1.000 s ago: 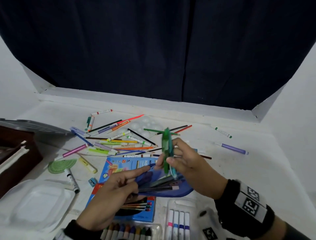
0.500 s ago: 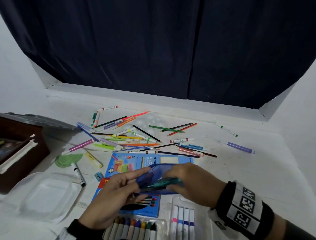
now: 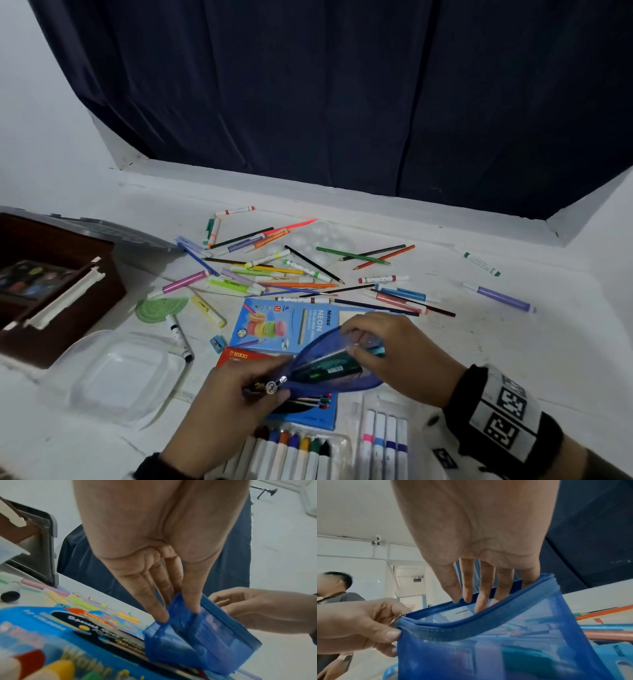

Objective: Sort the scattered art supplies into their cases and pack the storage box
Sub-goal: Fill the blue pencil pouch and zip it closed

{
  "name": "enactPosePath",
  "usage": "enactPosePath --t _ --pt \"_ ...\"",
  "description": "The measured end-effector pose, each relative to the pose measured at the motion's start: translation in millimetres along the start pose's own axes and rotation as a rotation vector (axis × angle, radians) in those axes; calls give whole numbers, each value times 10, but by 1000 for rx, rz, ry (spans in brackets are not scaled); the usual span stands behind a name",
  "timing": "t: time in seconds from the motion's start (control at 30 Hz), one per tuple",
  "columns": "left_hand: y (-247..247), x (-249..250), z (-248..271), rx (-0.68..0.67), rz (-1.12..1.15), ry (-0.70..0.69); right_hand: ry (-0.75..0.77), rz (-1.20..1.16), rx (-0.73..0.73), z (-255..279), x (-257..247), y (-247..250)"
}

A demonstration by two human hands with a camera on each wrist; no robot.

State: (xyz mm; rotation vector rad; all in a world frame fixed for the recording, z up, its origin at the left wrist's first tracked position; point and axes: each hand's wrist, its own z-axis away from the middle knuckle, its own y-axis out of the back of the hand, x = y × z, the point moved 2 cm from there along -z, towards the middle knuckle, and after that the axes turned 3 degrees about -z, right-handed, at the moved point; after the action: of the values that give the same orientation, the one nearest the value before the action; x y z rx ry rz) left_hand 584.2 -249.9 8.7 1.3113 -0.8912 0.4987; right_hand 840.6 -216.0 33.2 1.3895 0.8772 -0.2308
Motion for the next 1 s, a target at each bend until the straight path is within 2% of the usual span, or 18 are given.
enactPosePath --t 0.17,0.33,0.43,0.67,0.77,0.83,1.0 --pt "-2 73 9 186 140 -9 40 -65 7 -48 -121 -74" --pt "131 139 20 305 363 -19 141 -22 265 -65 -285 15" --pt "306 123 69 342 409 -32 187 -48 378 -86 -395 91" --pt "916 -59 280 605 470 -45 171 -207 496 -327 -624 -36" --pt "1203 -231 413 675 431 -45 70 -403 419 -516 -696 -197" --pt "1392 -418 510 741 374 -43 38 -435 310 -675 -732 -352" --pt "1805 -852 666 795 292 -60 18 -112 -49 -1093 -778 -936"
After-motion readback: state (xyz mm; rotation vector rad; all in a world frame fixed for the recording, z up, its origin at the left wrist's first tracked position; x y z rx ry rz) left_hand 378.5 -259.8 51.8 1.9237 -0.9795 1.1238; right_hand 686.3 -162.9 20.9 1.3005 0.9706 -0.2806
